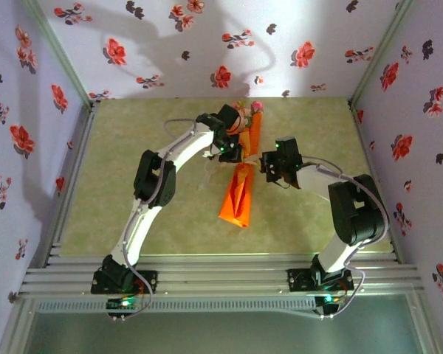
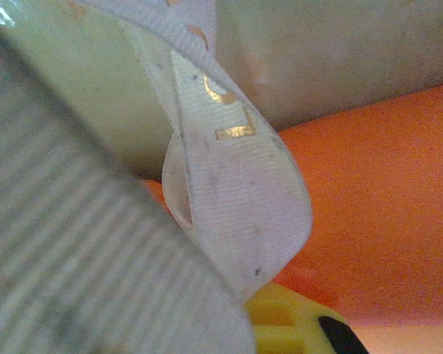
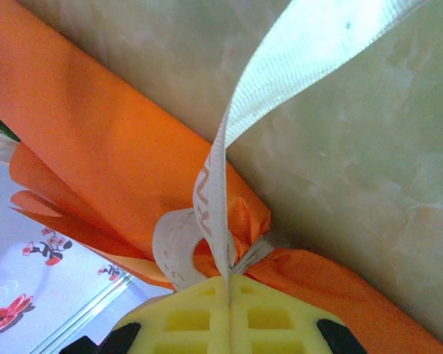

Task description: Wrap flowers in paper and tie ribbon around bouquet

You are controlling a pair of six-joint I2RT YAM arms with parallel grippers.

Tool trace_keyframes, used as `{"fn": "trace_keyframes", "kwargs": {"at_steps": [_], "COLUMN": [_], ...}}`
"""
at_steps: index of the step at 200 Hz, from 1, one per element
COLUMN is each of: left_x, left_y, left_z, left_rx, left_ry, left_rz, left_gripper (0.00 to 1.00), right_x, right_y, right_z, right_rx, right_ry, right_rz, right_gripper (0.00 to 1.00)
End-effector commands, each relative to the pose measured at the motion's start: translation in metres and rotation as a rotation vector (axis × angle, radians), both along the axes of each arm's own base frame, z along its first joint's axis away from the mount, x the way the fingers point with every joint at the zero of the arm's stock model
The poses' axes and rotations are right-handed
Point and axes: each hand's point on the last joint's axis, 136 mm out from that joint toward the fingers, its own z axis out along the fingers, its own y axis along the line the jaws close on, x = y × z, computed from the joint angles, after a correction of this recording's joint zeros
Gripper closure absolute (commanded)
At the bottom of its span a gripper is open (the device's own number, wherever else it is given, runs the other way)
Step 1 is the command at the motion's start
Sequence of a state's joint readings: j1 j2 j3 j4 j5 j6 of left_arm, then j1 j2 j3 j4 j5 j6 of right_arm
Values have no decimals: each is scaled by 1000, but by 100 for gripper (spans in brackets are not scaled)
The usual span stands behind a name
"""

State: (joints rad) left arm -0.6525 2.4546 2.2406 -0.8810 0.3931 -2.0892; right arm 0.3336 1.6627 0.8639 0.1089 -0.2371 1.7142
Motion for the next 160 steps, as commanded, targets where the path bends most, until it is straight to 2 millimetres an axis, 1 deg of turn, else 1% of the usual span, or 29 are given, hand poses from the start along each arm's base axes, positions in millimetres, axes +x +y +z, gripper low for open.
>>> {"fn": "trace_keyframes", "kwargs": {"at_steps": [1,27,38,61,80,102,124,150,160], "left_x": [2,3,1,-3,-6,-7,-4,1,1], "left_y": [6,9,11,13,14,14,12,12,12], "left_z": [0,12,16,20,22,22,22,23,24], "left_rx": [15,13,16,9,4,-3,-9,-9,-6], "left_ry": [39,-4,-19,-42,-58,-73,-94,-128,-135], "left_rz": [97,70,57,25,12,-5,-17,-31,-38], "left_gripper": [100,100,100,100,100,100,100,100,100], "right_x": [-8,-9,-10,-8,-6,1,13,25,28], "right_y": [0,1,1,0,3,10,16,22,21], "right_z": [-8,-8,-7,7,18,32,46,57,57], "right_rx": [15,30,42,52,68,110,160,198,200], "right_ry": [32,48,53,29,21,9,-4,-3,4], "right_rz": [-11,-8,-12,-16,-5,-8,-28,-40,-49], "right_gripper": [100,100,93,77,62,52,48,48,49]}}
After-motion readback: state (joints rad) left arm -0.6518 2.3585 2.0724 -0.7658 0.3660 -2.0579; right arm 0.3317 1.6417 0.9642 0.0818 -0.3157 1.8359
